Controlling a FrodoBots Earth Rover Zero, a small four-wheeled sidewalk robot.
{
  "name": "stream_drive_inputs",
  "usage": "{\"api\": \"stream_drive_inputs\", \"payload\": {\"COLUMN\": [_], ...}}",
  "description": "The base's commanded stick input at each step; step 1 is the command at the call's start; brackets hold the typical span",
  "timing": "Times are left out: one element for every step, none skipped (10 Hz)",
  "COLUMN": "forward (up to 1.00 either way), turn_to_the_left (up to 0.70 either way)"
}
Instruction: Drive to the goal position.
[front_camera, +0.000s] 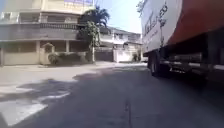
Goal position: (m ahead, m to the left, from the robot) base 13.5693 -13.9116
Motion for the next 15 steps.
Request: {"api": "stream_drive_inputs", "payload": {"forward": [1.00,1.00,1.00,1.00,1.00,1.00,1.00,1.00,1.00,1.00,1.00,1.00,1.00,1.00,1.00], "turn_to_the_left": [0.00,0.00,0.00,0.00,0.00,0.00,0.00,0.00,0.00,-0.18,-0.38,-0.40,-0.40,-0.40,-0.38]}}
